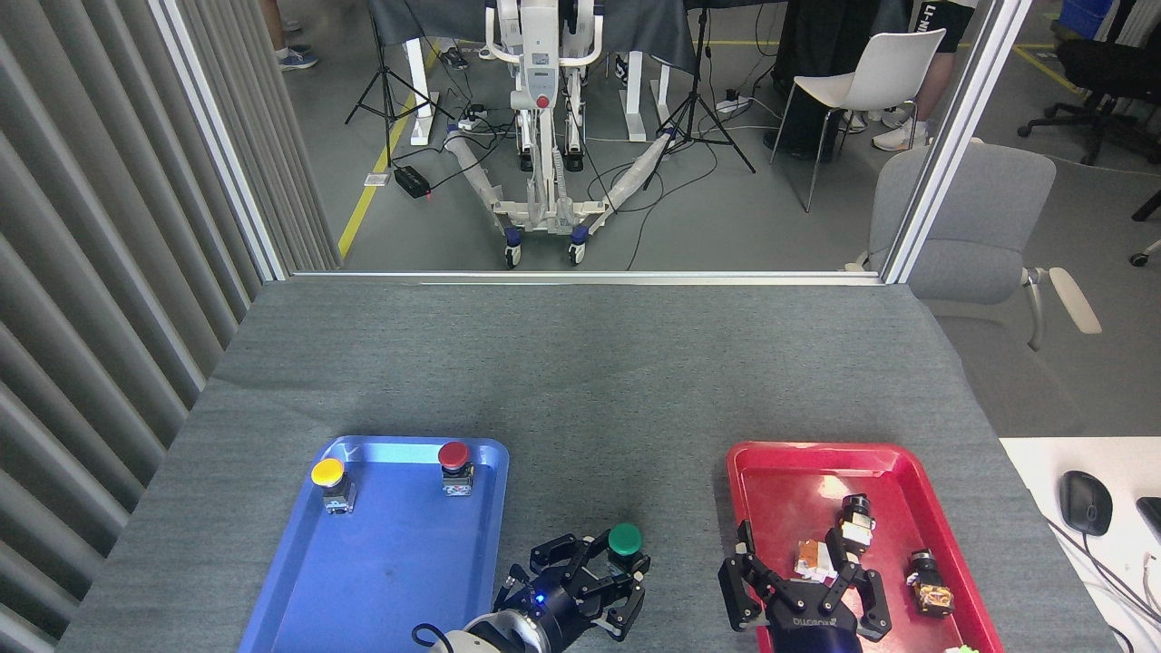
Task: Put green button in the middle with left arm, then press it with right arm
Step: 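Carry the green button toward the table middle between the trays, then release the green button on the table and withdraw the left gripper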
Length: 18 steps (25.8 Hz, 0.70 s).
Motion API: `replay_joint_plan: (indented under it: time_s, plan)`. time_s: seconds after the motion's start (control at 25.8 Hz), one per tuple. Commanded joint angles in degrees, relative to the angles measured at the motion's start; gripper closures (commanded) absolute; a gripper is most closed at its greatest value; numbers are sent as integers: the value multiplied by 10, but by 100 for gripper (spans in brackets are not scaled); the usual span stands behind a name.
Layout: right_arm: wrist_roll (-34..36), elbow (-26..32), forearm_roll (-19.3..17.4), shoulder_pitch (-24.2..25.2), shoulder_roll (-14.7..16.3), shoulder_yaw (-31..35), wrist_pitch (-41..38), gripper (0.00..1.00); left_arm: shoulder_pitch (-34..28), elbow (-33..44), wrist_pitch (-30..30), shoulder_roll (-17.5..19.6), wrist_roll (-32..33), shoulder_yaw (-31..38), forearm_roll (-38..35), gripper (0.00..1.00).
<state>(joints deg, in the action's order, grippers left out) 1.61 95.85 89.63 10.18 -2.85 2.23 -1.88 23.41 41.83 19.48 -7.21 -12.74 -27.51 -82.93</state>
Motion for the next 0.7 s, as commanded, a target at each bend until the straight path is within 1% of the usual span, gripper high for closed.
replay_joint_plan:
  time_s: [0.0,0.12,0.15,0.19,0.23,0.31,0.39,0.46,0.5,0.58,0.66]
  plan:
    - [0,0,0,-1,-1,0,5,0,-22,57,-1,6,0,0,-2,1]
    - [-1,-1,0,-1,-1,0,6,0,-51,124,-4,11,0,2,-4,1]
    - [-1,-1,0,-1,-1,0,6,0,-62,148,-9,18,1,4,-3,1]
    - [-1,-1,0,-1,0,-1,6,0,-75,178,-25,28,2,7,-1,1]
    - [-1,-1,0,-1,0,-1,6,0,-92,214,-53,45,3,9,-1,1]
    - [-1,-2,0,-1,0,-1,6,0,-141,297,-141,82,4,20,0,1]
    - [-1,-3,1,-1,0,-2,6,0,-191,356,-217,114,-1,40,0,1]
    - [-1,-3,2,-1,0,-3,5,0,-241,410,-284,144,-2,77,0,1]
    - [-1,-4,3,-1,0,-3,5,1,-268,434,-312,148,-2,103,0,1]
    - [-1,-5,4,-2,1,-6,3,2,-310,476,-339,148,-2,145,0,1]
    - [0,-6,4,-1,2,-6,-1,11,-324,499,-340,149,-1,157,0,1]
